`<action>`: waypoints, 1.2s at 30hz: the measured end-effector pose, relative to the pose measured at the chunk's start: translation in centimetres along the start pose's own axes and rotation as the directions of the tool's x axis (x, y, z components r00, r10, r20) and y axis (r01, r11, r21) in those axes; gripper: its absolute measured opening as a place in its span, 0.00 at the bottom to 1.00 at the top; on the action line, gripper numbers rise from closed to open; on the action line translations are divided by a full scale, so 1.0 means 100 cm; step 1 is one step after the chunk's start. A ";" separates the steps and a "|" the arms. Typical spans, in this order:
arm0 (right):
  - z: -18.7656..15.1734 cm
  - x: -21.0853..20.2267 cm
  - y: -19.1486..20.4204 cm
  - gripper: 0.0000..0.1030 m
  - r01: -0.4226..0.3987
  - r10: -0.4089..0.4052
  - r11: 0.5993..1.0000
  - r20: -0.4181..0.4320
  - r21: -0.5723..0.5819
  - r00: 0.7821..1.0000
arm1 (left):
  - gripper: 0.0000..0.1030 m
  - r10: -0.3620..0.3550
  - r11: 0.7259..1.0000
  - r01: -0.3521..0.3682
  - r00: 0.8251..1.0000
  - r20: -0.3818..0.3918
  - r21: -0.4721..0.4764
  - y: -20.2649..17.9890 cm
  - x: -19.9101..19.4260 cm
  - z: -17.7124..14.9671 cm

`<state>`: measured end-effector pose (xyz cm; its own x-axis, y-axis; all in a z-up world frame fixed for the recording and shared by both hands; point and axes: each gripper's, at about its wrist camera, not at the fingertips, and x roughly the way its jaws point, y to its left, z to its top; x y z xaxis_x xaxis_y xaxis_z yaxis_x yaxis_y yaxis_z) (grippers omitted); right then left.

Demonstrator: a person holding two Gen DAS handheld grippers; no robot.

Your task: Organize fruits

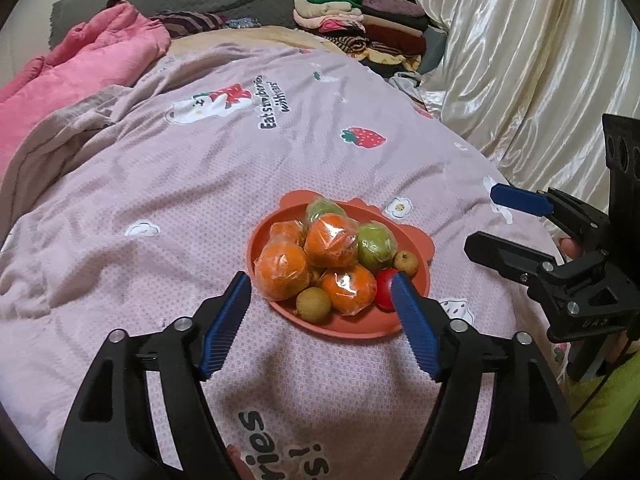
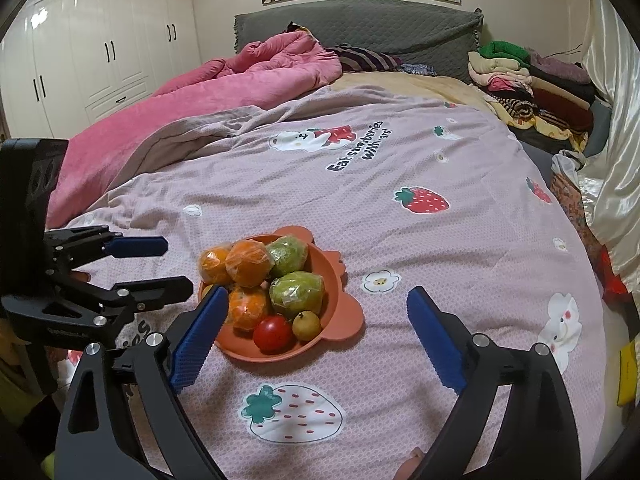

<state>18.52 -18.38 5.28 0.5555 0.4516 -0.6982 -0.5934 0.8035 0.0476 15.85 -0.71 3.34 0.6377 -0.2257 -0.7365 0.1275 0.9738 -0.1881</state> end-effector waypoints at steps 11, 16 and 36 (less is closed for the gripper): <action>-0.015 -0.011 0.010 0.94 0.006 -0.006 1.000 0.013 0.001 1.000 | 0.90 0.056 0.998 -0.055 0.998 0.029 -0.036 0.009 -0.022 -0.011; -0.026 -0.021 0.020 0.95 0.015 -0.015 1.000 0.028 -0.001 1.000 | 0.90 0.068 0.997 -0.067 0.997 0.025 -0.048 0.008 -0.032 -0.027; -0.087 -0.038 0.047 0.95 0.068 -0.069 0.995 0.014 0.073 0.997 | 0.91 0.117 0.989 -0.116 0.993 0.006 -0.093 0.003 -0.053 -0.096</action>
<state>8.55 -19.67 1.96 0.6032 0.4000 -0.6900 -0.5103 0.8585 0.0515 5.24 0.57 0.98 0.6530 -0.1101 -0.7493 -0.0181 0.9868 -0.1608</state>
